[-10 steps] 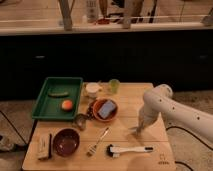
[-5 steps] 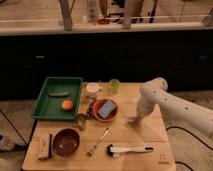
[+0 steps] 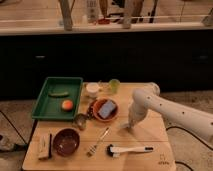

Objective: Wipe table surface with towel

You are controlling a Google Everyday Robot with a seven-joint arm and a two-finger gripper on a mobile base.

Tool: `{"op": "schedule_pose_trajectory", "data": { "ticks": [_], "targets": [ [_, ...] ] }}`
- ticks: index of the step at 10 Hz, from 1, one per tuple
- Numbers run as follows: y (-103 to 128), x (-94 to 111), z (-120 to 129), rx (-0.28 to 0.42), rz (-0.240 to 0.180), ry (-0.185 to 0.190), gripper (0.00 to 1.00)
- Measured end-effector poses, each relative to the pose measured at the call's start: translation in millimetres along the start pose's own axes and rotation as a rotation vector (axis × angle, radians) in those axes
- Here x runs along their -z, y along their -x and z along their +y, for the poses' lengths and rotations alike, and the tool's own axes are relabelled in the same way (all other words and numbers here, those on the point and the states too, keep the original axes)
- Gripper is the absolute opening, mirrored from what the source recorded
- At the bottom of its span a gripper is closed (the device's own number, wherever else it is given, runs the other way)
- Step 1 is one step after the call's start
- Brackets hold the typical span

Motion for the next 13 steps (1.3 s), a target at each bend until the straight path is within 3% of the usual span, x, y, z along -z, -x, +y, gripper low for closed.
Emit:
{"op": "schedule_pose_trajectory", "data": {
  "ticks": [2, 4, 6, 8, 10, 13],
  "targets": [
    [-12, 5, 27, -0.025, 0.025, 0.012, 0.01],
    [-44, 11, 44, -0.085, 0.061, 0.013, 0.01],
    [-73, 12, 39, -0.125, 0.082, 0.005, 0.01],
    [-85, 9, 25, -0.134, 0.082, -0.002, 0.01],
    [-80, 4, 9, -0.116, 0.073, -0.002, 0.01],
    [-35, -4, -28, -0.011, 0.028, -0.004, 0.01]
  ]
}}
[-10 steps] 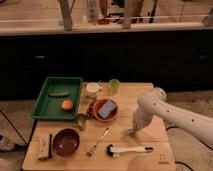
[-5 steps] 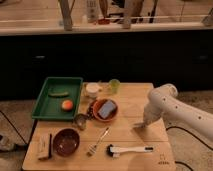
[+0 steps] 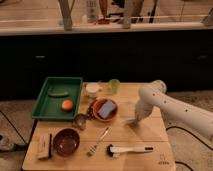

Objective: Wipe table surface with towel

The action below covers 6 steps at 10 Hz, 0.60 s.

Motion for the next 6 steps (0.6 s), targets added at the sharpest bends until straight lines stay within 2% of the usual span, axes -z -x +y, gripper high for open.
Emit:
{"op": "schedule_pose_trajectory", "data": {
  "ticks": [3, 4, 6],
  "targets": [
    [32, 0, 4, 0.078, -0.034, 0.015, 0.01],
    [34, 1, 10, 0.089, -0.038, 0.022, 0.01],
    [23, 4, 27, 0.081, -0.033, 0.035, 0.01]
  ]
}}
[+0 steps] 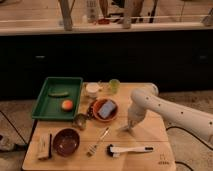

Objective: Wipe table surface with towel

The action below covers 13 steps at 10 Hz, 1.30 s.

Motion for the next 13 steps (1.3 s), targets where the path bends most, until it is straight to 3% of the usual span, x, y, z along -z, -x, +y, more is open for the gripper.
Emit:
{"op": "schedule_pose_trajectory", "data": {
  "ticks": [3, 5, 7, 9, 13],
  "targets": [
    [-49, 11, 34, -0.059, 0.048, 0.006, 0.01],
    [-74, 12, 33, -0.086, 0.066, 0.003, 0.01],
    [-84, 7, 27, -0.092, 0.067, 0.001, 0.01],
    [-75, 0, 9, -0.065, 0.053, 0.001, 0.01],
    [-20, -10, -19, 0.019, 0.012, -0.003, 0.01]
  ]
}}
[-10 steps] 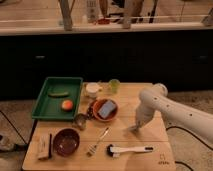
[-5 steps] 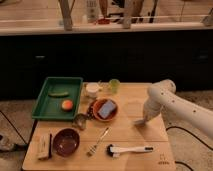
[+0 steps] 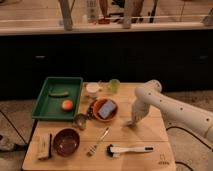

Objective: Wipe table surface with towel

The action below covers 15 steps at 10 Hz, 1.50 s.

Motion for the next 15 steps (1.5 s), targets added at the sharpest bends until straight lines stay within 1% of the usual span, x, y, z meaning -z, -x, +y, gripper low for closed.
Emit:
{"op": "schedule_pose_trajectory", "data": {
  "ticks": [1, 2, 4, 5, 6, 7, 8, 9, 11, 13, 14, 15],
  "targets": [
    [9, 1, 3, 0.005, -0.001, -0.001, 0.01],
    [15, 2, 11, 0.004, -0.001, 0.003, 0.01],
    [14, 7, 35, -0.015, 0.008, 0.007, 0.01],
    [7, 10, 49, -0.032, 0.019, 0.009, 0.01],
    [-9, 14, 70, -0.062, 0.034, 0.011, 0.01],
    [-22, 16, 85, -0.094, 0.047, 0.013, 0.01],
    [-37, 18, 93, -0.120, 0.059, 0.013, 0.01],
    [-49, 18, 94, -0.135, 0.060, 0.015, 0.01],
    [-61, 14, 91, -0.148, 0.047, 0.029, 0.01],
    [-57, 9, 77, -0.132, 0.031, 0.037, 0.01],
    [-47, 5, 62, -0.116, 0.019, 0.044, 0.01],
    [-32, 1, 41, -0.094, 0.003, 0.053, 0.01]
  ]
}}
